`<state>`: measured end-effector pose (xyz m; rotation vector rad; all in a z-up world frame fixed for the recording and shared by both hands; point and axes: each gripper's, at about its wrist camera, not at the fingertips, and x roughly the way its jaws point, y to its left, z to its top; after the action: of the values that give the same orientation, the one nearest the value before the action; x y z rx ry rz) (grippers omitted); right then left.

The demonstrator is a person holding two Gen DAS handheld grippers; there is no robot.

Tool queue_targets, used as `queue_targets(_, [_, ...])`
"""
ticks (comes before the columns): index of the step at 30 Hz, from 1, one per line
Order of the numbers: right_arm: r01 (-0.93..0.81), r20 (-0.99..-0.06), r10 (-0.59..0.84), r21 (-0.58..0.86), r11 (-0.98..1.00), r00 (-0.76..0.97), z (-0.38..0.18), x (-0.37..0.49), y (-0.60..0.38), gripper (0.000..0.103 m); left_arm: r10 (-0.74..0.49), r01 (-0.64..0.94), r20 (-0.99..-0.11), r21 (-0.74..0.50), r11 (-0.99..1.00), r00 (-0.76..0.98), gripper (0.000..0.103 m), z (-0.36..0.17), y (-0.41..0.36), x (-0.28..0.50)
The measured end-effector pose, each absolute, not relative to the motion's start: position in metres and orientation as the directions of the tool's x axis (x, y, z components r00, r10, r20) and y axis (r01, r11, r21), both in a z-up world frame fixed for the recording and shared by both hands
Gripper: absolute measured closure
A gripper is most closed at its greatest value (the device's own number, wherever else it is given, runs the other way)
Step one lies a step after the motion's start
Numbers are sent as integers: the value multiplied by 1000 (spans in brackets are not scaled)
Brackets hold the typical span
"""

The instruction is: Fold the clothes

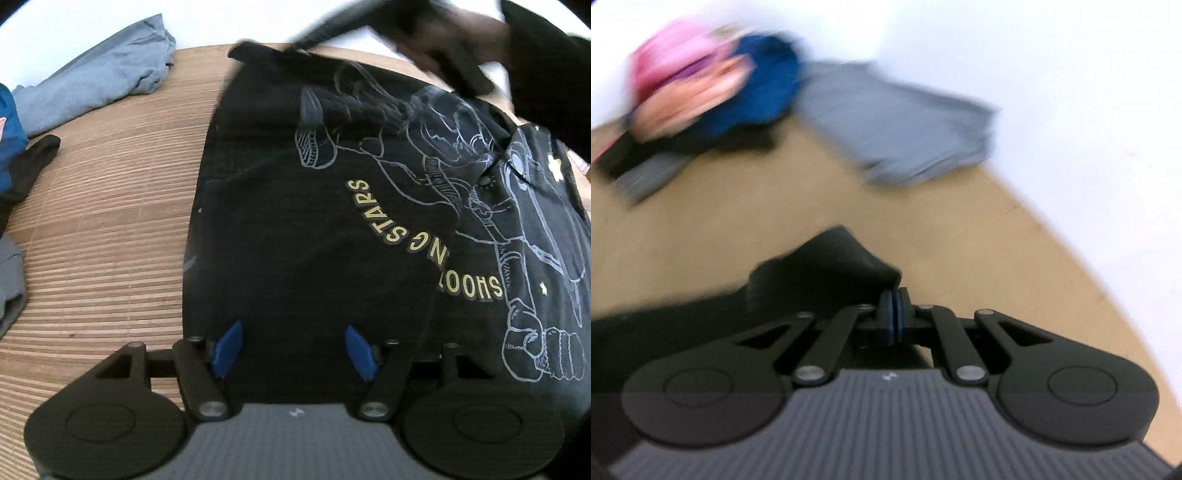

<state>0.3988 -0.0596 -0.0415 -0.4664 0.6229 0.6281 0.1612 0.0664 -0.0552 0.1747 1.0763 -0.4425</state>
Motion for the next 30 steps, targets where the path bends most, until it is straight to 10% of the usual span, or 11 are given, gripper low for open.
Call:
queue_targets(10, [-331, -616, 254, -10, 944, 745, -51, 439, -61, 82, -246, 430, -876, -49, 902, 415, 30, -54, 66, 155])
queue_targets(30, [-113, -690, 311, 317, 942, 653, -65, 22, -166, 67, -188, 367, -893, -28, 930, 408, 30, -39, 94, 97])
